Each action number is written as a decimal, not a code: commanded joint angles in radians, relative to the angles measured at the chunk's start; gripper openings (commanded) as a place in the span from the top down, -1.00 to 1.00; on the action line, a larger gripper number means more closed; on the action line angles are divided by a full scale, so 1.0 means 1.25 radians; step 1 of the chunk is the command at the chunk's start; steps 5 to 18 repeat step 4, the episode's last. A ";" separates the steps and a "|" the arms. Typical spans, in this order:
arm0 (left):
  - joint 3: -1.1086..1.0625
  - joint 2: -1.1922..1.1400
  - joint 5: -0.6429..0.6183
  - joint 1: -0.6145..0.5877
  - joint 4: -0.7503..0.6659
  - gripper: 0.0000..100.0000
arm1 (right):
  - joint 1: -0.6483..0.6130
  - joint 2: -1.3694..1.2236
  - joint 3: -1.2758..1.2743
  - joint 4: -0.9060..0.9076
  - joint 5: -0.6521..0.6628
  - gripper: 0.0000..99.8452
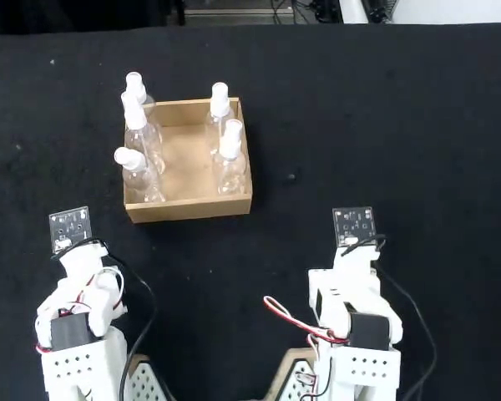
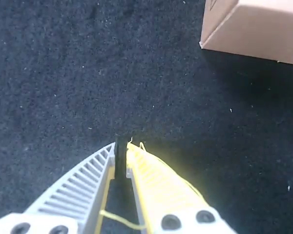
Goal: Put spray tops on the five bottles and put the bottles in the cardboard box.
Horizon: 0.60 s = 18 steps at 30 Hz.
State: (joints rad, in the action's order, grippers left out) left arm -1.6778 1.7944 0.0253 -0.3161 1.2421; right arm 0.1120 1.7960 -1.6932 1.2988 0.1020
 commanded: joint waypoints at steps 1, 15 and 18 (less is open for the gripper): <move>-0.018 -0.001 -0.001 0.008 0.011 0.94 | 0.017 0.080 0.007 0.006 0.001 0.98; -0.018 -0.001 -0.001 0.008 0.011 0.94 | 0.017 0.080 0.007 0.006 0.001 0.98; -0.018 -0.001 -0.001 0.008 0.011 0.94 | 0.017 0.080 0.007 0.006 0.001 0.98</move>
